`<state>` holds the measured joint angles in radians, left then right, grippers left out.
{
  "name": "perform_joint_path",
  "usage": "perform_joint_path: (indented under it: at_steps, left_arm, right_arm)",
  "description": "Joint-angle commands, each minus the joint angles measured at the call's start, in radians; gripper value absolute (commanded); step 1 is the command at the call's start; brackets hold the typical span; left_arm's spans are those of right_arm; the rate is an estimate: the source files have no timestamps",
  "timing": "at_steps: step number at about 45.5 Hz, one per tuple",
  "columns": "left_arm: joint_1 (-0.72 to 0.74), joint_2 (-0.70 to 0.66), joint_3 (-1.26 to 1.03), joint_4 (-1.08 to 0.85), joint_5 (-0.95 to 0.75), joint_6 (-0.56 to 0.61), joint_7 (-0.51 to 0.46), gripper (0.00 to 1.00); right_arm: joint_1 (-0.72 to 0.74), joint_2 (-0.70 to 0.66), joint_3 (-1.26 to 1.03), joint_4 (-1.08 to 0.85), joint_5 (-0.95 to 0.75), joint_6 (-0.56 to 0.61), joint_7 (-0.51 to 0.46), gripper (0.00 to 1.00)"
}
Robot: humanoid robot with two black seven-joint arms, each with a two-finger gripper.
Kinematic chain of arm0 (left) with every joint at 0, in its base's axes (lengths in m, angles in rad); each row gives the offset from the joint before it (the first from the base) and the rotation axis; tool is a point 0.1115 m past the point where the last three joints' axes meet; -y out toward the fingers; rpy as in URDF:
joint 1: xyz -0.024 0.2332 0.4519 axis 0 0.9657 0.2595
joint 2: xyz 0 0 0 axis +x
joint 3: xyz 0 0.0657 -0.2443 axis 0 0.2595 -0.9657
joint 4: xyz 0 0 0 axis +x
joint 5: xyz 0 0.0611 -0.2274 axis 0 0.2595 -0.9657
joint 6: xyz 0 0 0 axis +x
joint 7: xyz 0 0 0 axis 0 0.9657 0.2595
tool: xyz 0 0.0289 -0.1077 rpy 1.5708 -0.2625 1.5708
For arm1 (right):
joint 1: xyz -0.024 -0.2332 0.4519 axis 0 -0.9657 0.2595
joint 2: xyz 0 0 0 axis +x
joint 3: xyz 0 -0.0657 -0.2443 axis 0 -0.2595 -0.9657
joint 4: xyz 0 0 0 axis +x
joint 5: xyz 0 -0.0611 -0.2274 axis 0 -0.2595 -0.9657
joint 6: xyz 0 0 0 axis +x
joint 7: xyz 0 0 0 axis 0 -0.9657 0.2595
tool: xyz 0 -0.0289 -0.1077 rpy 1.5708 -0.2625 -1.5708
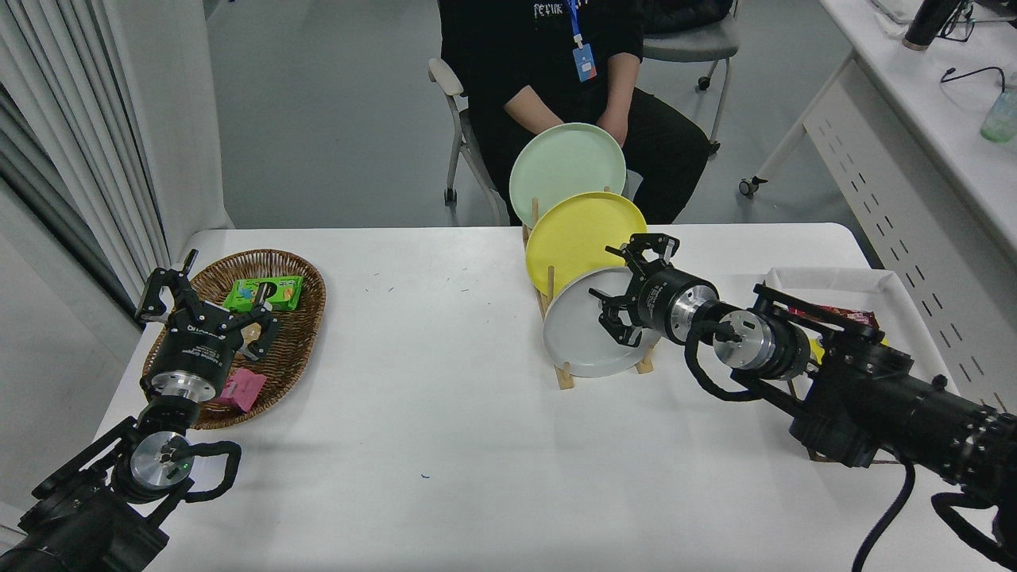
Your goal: Place the plate on the table
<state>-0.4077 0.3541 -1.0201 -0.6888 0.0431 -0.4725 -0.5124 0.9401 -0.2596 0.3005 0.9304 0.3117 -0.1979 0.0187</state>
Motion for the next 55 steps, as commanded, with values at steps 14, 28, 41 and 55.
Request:
perform_joint_path:
  at_steps: [14, 28, 41, 55]
  left_arm:
    - [0.001, 0.000, 0.000, 0.000, 0.000, 0.000, 0.000, 0.98]
    - [0.000, -0.001, 0.000, 0.000, 0.000, 0.000, 0.000, 0.98]
    - [0.001, 0.000, 0.000, 0.000, 0.000, 0.000, 0.000, 0.98]
    - [0.001, 0.000, 0.000, 0.000, 0.000, 0.000, 0.000, 0.98]
  right_arm:
    - [-0.004, -0.012, 0.000, 0.053, 0.000, 0.000, 0.000, 0.46]
    - [-0.003, -0.032, 0.000, 0.057, -0.002, 0.000, 0.000, 0.42]
    - [-0.004, -0.043, 0.014, 0.057, -0.025, 0.000, 0.000, 0.40]
    - [-0.007, -0.055, 0.014, 0.059, -0.025, -0.002, 0.000, 0.36]
